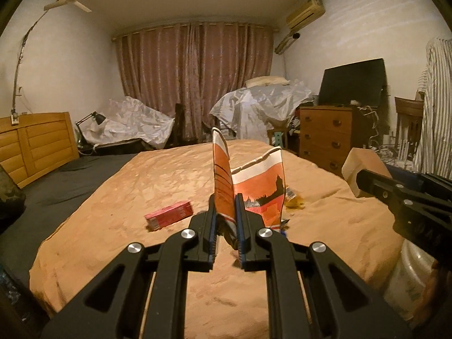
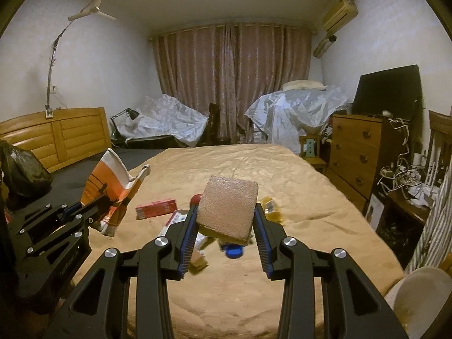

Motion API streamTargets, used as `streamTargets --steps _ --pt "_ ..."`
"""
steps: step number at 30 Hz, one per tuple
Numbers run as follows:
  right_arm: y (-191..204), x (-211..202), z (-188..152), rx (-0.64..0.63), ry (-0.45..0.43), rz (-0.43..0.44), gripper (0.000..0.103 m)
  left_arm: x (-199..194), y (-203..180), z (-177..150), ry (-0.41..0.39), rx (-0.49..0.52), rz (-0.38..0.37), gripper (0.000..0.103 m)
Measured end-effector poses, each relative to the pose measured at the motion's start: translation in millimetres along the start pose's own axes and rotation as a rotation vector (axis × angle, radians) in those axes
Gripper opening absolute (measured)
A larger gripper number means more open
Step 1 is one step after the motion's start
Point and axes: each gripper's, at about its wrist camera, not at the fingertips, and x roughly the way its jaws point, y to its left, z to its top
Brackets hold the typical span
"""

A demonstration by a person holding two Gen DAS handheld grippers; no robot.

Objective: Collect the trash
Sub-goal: 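Carry the orange paper and tan sponge with both tools over the bucket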

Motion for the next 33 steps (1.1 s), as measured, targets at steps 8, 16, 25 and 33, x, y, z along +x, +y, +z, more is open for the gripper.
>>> streamTargets --steps 8,16,25,33 --pt "-49 -45 13 0.003 0.010 -0.121 0.040 6 -45 27 -0.014 0.012 -0.141 0.011" --pt "-134 -99 14 0.046 0.027 -0.267 0.040 -2 -129 41 -0.011 0.079 -0.343 0.011" --pt "-240 -163 0 0.110 0.077 -0.408 0.040 -3 -212 43 0.035 0.122 -0.510 0.011" --pt "-340 -183 -16 0.179 0.243 -0.457 0.040 8 -269 31 0.157 0.207 -0.626 0.011"
